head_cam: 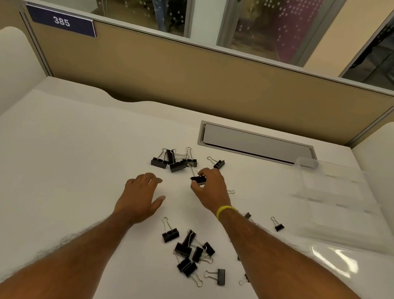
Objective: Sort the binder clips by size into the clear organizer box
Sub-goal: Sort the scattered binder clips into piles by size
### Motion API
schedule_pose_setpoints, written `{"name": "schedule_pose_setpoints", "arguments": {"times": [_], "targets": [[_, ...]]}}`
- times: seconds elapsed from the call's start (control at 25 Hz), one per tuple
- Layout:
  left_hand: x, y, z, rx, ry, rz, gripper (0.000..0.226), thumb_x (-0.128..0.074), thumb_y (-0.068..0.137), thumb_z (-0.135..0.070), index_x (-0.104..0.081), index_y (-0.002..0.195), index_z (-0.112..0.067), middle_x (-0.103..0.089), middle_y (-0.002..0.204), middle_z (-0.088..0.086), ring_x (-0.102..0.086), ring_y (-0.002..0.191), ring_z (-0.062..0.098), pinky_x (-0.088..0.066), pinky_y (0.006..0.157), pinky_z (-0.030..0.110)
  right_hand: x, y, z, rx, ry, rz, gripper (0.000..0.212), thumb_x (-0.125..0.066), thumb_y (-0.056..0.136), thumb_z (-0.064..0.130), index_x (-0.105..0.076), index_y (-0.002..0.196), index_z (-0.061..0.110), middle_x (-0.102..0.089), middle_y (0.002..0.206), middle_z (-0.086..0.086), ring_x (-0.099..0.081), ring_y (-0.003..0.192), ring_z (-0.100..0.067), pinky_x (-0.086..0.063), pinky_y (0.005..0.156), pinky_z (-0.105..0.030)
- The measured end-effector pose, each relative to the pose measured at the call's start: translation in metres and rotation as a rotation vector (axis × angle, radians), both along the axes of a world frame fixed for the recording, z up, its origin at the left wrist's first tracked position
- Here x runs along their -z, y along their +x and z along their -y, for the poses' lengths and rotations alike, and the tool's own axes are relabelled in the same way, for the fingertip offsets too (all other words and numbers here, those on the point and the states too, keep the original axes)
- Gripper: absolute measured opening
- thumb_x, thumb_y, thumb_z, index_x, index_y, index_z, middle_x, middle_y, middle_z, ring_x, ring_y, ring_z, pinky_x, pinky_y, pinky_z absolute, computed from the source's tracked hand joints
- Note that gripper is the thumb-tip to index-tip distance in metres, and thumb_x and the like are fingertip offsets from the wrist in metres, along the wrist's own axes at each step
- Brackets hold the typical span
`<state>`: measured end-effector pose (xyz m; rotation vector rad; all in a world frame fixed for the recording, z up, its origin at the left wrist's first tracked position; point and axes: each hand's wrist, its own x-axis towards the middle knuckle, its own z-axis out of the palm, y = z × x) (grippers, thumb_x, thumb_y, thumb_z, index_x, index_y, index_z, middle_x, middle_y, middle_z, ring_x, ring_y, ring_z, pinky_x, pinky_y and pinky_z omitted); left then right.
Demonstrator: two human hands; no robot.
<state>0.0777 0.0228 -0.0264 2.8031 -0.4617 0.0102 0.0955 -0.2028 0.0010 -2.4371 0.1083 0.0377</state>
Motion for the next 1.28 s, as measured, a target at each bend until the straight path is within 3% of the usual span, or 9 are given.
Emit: {"name": "schedule_pose_setpoints", "arguments": {"times": [0.2, 0.48, 0.68, 0.92, 1.28], "targets": [[0.0, 0.04, -0.002, -0.008, -0.037, -0.008, 0.054, -0.053, 0.09, -0.044, -0.047, 0.136, -0.017, -0.046, 0.141, 0.005, -0.041, 0.131, 0.025, -0.033, 0.104, 0.045, 0.005, 0.053, -0.017, -0.062, -0.067, -0.012, 0.027, -0.064, 0.084, 0.027, -0.06, 0.106, 0.012, -0.054, 0.106, -0.007, -0.049, 0.105, -0.024, -0.045, 0.09, -0.037], [0.02, 0.058, -0.001, 0.037, -0.06, -0.057, 0.061, -0.047, 0.09, -0.048, -0.038, 0.143, -0.02, -0.033, 0.154, 0.004, -0.024, 0.144, 0.021, -0.021, 0.117, 0.045, 0.014, 0.087, -0.032, -0.096, -0.11, 0.012, 0.028, -0.062, 0.084, 0.023, -0.061, 0.109, 0.01, -0.057, 0.108, -0.01, -0.047, 0.106, -0.026, -0.045, 0.09, -0.041], [0.026, 0.058, -0.002, 0.039, -0.064, -0.077, 0.061, -0.047, 0.093, -0.046, -0.036, 0.145, -0.018, -0.028, 0.157, 0.005, -0.022, 0.145, 0.022, -0.019, 0.118, 0.044, 0.015, 0.095, -0.03, -0.123, -0.103, -0.004, 0.033, -0.06, 0.087, 0.021, -0.059, 0.119, 0.01, -0.06, 0.118, -0.009, -0.048, 0.113, -0.026, -0.043, 0.096, -0.038], [0.019, 0.056, 0.001, 0.033, -0.069, -0.064, 0.06, -0.048, 0.094, -0.045, -0.035, 0.146, -0.018, -0.026, 0.158, 0.004, -0.02, 0.146, 0.021, -0.016, 0.119, 0.043, 0.012, 0.089, -0.022, -0.157, -0.045, -0.083, 0.051, -0.062, 0.089, 0.023, -0.048, 0.137, 0.013, -0.05, 0.141, -0.006, -0.042, 0.131, -0.024, -0.035, 0.111, -0.036], [0.005, 0.029, 0.009, 0.048, -0.025, -0.079, 0.059, -0.045, 0.094, -0.048, -0.034, 0.146, -0.02, -0.022, 0.159, 0.003, -0.017, 0.147, 0.02, -0.016, 0.119, 0.042, 0.01, 0.024, 0.009, -0.116, -0.057, -0.062, 0.056, -0.062, 0.091, 0.027, -0.042, 0.142, 0.014, -0.042, 0.147, -0.004, -0.034, 0.138, -0.019, -0.025, 0.113, -0.028]]}}
